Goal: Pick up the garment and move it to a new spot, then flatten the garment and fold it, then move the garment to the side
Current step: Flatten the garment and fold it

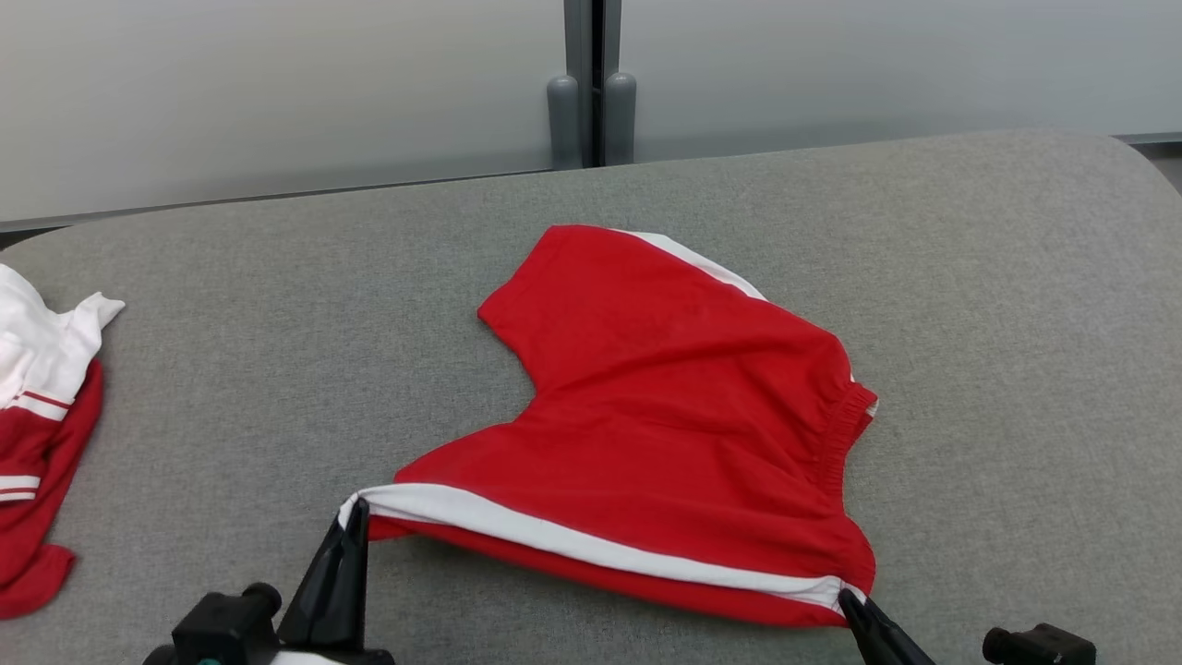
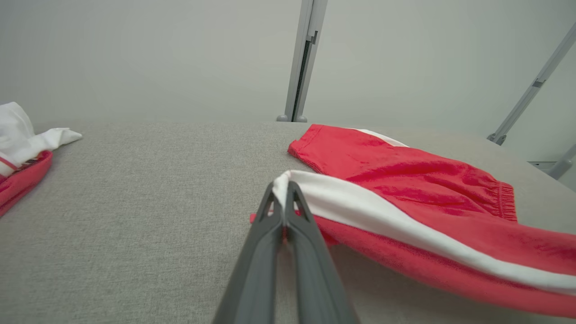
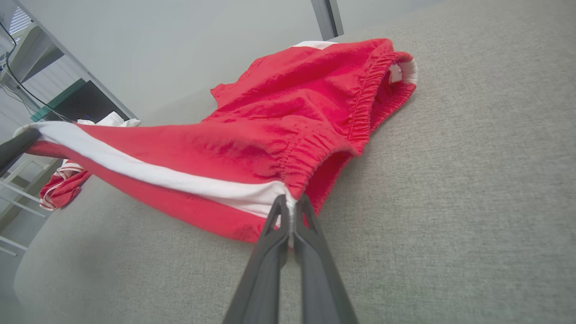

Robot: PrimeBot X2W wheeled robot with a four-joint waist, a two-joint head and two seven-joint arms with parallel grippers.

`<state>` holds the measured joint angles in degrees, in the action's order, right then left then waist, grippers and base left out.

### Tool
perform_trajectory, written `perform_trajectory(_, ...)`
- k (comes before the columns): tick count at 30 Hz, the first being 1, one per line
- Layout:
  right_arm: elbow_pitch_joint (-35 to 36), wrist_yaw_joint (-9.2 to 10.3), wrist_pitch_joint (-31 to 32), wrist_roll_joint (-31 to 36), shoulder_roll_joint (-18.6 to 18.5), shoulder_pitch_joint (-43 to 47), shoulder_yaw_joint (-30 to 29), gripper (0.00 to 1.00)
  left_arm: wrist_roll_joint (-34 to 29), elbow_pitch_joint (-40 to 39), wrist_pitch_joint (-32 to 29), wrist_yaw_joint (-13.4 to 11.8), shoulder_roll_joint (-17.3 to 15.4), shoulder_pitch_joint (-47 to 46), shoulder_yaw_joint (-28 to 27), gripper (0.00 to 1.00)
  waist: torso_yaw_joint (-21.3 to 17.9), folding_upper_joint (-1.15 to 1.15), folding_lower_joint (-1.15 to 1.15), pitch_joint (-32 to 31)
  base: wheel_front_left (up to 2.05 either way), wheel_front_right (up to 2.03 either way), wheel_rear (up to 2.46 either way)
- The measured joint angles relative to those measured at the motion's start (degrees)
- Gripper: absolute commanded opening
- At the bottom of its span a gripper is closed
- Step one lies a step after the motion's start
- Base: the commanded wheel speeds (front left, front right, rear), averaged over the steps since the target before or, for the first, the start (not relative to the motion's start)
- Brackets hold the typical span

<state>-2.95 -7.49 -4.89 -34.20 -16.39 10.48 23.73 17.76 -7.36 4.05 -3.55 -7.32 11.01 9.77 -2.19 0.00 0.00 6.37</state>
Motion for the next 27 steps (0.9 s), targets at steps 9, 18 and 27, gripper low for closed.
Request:
perform_trajectory(9,-0.49,0.0,2.54,-0.04,2.53,-10.09,-2.04,0.0,-1.91,4.33,-2.97,2.45,-2.96,-17.34,0.58,0.0,-2.84,0.0,0.0,4.85,0.0,0.0,0.0)
perform_trajectory(18,-5.6,0.0,0.42,-2.76,3.33,-25.32,-2.72,0.0,-3.33,17.89,-7.56,5.59,-2.97,-42.05,2.76,0.0,-6.47,0.0,0.0,14.4,0.0,0.0,0.0)
perform_trajectory(27,-11.39,0.0,-2.86,-6.01,3.59,-34.6,-0.65,0.0,-3.78,38.12,-5.42,7.39,-0.7,-58.95,4.25,0.0,-10.35,0.0,0.0,21.14,0.0,0.0,0.0)
